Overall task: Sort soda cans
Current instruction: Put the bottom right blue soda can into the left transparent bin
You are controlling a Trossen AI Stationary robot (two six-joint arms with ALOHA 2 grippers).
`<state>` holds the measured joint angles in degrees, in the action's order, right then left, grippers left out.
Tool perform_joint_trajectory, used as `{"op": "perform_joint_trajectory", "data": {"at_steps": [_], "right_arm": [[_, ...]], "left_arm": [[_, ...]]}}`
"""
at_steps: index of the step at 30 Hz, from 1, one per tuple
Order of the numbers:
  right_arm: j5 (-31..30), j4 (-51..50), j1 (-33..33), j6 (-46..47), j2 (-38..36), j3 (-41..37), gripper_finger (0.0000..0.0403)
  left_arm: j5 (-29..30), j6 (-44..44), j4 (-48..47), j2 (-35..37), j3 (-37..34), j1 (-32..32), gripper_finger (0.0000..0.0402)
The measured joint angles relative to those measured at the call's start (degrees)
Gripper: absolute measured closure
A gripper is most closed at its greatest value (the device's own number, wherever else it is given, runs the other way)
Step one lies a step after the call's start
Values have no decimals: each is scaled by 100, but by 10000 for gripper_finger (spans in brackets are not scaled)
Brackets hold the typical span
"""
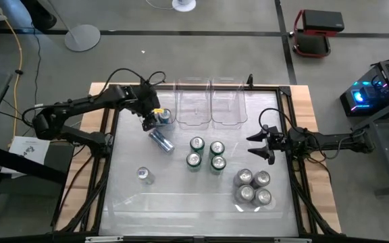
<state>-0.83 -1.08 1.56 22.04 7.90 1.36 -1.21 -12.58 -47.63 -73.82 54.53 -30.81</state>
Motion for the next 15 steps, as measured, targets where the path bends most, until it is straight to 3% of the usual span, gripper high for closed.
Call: {"op": "perform_joint_trajectory", "data": {"at_steps": [15], "right_arm": [[1, 0, 0, 0, 0, -1, 112]], "left_arm": [[66, 42, 45, -27, -6, 0, 91]]}}
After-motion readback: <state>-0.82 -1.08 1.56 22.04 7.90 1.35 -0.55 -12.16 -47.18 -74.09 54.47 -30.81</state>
